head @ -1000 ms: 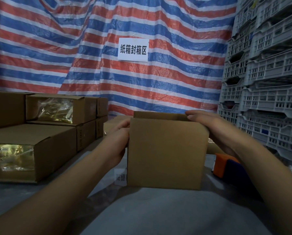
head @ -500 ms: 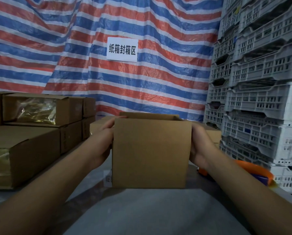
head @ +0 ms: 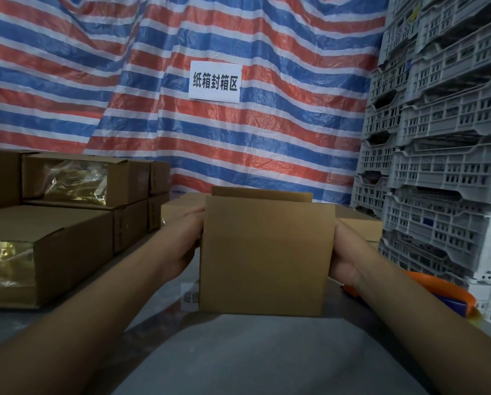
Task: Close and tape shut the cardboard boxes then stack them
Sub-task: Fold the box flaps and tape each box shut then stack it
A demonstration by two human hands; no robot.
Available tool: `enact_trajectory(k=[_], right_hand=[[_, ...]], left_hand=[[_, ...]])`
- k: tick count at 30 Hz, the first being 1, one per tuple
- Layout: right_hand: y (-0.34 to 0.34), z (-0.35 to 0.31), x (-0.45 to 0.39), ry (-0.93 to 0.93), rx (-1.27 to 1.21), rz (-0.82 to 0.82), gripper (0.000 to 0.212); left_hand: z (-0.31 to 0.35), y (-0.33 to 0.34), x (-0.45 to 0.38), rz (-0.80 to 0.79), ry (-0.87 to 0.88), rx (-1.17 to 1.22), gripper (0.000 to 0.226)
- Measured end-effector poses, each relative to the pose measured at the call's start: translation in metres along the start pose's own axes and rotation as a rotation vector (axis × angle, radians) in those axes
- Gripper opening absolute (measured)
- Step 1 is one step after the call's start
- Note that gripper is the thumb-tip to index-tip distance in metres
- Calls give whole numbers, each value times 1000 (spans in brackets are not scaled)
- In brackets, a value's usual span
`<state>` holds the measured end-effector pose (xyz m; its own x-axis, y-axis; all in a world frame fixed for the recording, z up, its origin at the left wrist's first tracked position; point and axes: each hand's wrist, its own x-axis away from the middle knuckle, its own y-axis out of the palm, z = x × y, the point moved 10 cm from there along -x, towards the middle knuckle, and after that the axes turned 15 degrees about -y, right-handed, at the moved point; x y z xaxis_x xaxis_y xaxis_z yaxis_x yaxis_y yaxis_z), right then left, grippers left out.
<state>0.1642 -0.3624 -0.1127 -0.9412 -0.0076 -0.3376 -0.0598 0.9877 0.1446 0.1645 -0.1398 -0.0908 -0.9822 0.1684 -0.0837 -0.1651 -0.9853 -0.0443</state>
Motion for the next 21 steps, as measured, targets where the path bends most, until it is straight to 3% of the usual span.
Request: enact_trajectory(k=[3, 6, 16, 21], right_hand=[[-1, -1, -1, -12, -22, 7, 29], [-5, 2, -4, -20, -37, 24, 34], [-8, 3, -5, -32, -56, 53, 32], [-5, 3, -3, -41, -78, 50, 36]], left_hand=[[-1, -5, 3, 34, -45, 37, 50], [6, 1, 11, -88, -46, 117, 79], [8, -1, 8, -28, -31, 61, 68], [-3, -9, -5, 17, -54, 54, 48]])
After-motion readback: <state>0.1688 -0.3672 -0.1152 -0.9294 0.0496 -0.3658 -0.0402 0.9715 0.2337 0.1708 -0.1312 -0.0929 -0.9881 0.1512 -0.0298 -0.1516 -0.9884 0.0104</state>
